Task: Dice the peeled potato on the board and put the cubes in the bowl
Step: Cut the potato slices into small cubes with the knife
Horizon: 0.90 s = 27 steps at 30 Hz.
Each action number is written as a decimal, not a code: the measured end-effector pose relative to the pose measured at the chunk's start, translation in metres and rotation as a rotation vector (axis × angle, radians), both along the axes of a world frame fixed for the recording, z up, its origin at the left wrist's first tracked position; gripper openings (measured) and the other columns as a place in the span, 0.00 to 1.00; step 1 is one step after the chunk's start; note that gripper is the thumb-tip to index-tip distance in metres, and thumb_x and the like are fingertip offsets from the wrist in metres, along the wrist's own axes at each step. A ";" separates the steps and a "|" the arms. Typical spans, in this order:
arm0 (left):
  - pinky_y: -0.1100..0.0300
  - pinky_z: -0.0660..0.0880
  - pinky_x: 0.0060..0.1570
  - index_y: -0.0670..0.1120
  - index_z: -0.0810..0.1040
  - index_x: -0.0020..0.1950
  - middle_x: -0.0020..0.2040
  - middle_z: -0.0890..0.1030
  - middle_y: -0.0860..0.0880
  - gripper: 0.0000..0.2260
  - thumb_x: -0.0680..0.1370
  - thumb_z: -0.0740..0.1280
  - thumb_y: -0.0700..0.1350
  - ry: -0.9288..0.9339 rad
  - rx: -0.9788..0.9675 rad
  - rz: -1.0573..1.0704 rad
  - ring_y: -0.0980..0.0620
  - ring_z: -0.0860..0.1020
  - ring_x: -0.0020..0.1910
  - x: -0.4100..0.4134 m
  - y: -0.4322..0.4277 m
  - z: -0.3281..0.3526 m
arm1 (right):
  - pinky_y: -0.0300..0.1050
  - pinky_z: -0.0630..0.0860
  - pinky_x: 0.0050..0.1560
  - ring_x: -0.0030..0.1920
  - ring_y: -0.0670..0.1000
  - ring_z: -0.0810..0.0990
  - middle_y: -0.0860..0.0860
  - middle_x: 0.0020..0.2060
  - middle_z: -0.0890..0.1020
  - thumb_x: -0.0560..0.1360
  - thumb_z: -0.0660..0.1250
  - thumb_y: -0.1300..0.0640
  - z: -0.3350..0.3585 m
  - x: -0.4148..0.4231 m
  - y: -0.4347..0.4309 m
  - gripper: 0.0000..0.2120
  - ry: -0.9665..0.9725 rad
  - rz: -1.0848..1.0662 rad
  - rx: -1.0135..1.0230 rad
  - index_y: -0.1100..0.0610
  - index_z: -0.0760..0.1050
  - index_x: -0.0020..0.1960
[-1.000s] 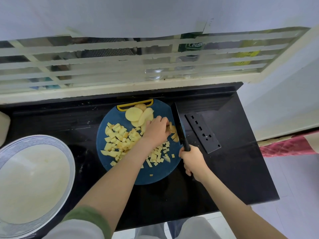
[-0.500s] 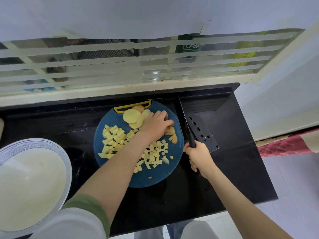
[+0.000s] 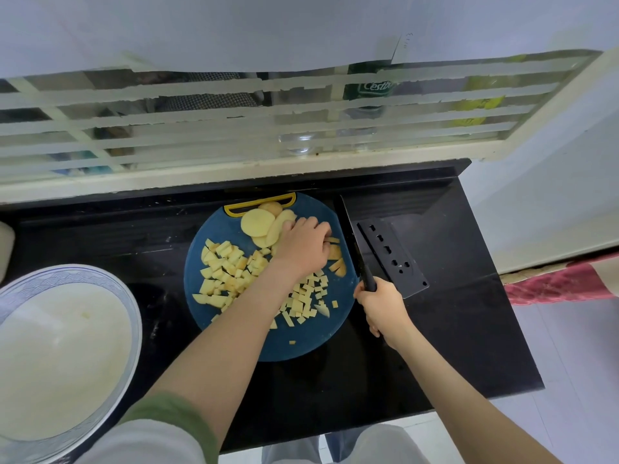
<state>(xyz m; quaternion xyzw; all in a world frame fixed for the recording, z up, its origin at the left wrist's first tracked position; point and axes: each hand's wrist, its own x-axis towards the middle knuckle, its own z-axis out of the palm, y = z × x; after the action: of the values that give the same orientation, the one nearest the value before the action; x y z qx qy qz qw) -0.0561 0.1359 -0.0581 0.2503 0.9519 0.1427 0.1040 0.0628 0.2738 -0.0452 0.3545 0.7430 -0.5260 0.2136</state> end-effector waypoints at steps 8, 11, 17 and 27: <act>0.51 0.62 0.55 0.46 0.67 0.64 0.60 0.69 0.47 0.33 0.70 0.64 0.69 0.015 -0.172 0.063 0.47 0.67 0.59 0.030 0.012 0.006 | 0.38 0.64 0.21 0.25 0.49 0.67 0.54 0.33 0.73 0.77 0.59 0.63 -0.002 0.003 -0.009 0.08 0.066 -0.074 0.012 0.52 0.74 0.46; 0.51 0.63 0.56 0.46 0.65 0.65 0.62 0.67 0.46 0.34 0.70 0.66 0.67 0.032 -0.203 0.091 0.46 0.67 0.60 0.032 0.017 0.003 | 0.38 0.64 0.20 0.24 0.49 0.67 0.54 0.33 0.72 0.77 0.59 0.63 0.000 0.004 -0.009 0.08 0.062 -0.065 0.017 0.52 0.74 0.48; 0.51 0.61 0.58 0.46 0.64 0.68 0.64 0.68 0.46 0.30 0.72 0.67 0.59 -0.001 -0.195 -0.024 0.46 0.66 0.63 0.019 0.013 0.005 | 0.37 0.63 0.20 0.23 0.50 0.66 0.54 0.33 0.73 0.77 0.59 0.63 -0.001 0.005 -0.008 0.09 0.050 -0.064 0.018 0.52 0.74 0.48; 0.50 0.61 0.57 0.46 0.69 0.62 0.60 0.69 0.47 0.28 0.71 0.65 0.64 -0.017 -0.218 0.070 0.47 0.66 0.61 0.016 -0.016 0.014 | 0.38 0.64 0.20 0.23 0.50 0.66 0.54 0.32 0.72 0.78 0.59 0.64 0.005 -0.002 -0.009 0.08 0.065 -0.033 0.008 0.53 0.73 0.48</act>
<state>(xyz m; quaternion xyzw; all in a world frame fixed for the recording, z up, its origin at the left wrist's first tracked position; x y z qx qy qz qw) -0.0403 0.1195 -0.0445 0.2027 0.9691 0.0438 0.1338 0.0612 0.2651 -0.0400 0.3506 0.7455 -0.5377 0.1793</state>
